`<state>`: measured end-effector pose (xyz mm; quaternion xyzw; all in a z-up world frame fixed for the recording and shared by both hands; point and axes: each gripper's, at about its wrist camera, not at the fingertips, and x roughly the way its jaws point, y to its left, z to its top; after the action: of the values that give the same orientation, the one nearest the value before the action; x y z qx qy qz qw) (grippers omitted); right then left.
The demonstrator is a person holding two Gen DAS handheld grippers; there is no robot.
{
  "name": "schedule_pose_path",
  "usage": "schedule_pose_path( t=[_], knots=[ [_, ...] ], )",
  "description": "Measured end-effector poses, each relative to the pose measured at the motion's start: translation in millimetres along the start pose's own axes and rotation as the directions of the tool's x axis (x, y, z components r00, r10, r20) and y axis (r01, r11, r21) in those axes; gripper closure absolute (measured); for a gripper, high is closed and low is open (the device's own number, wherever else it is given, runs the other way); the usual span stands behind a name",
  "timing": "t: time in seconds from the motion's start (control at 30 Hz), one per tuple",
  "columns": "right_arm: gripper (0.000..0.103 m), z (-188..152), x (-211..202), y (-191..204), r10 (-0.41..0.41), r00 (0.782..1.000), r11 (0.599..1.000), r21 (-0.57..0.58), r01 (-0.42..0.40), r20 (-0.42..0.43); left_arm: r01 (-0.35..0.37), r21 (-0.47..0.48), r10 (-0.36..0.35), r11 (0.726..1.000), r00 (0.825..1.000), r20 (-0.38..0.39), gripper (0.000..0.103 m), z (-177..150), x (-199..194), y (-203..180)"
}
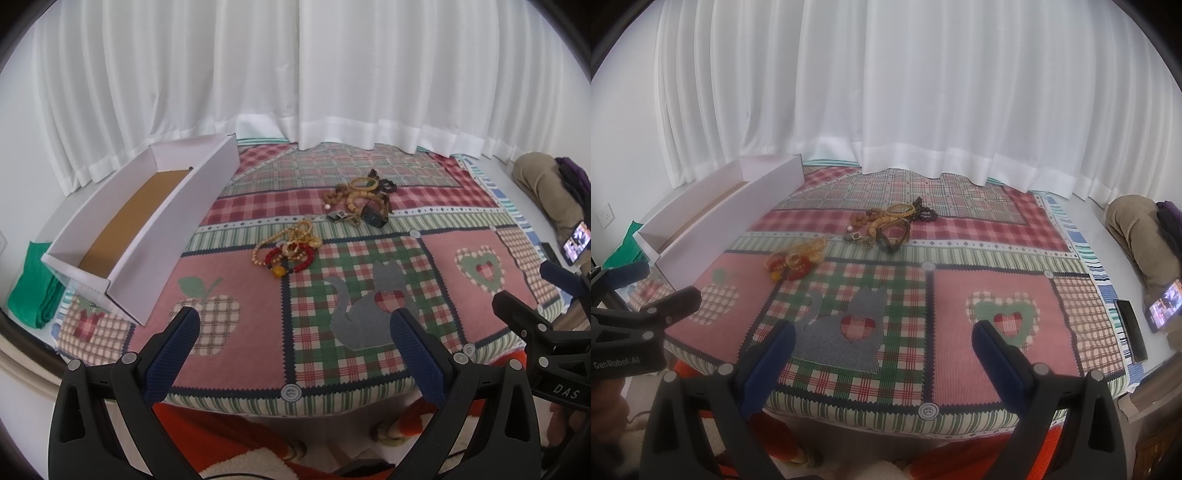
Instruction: Organize jewelry
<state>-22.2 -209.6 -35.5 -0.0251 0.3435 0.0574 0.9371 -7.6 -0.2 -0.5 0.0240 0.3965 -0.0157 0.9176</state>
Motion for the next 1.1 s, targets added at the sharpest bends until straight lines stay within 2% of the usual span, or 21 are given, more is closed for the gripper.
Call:
schedule_pose_path(
  t=[1.1],
  knots=[
    [0.005,3.2,-2.7,-6.4,0.001,1.0,1.0,0.005,-0.001,0.008,-0.004,0.006,0.004,1.0,1.0,-0.002,0.001,-1.8,-1.3,-2.8]
  ],
)
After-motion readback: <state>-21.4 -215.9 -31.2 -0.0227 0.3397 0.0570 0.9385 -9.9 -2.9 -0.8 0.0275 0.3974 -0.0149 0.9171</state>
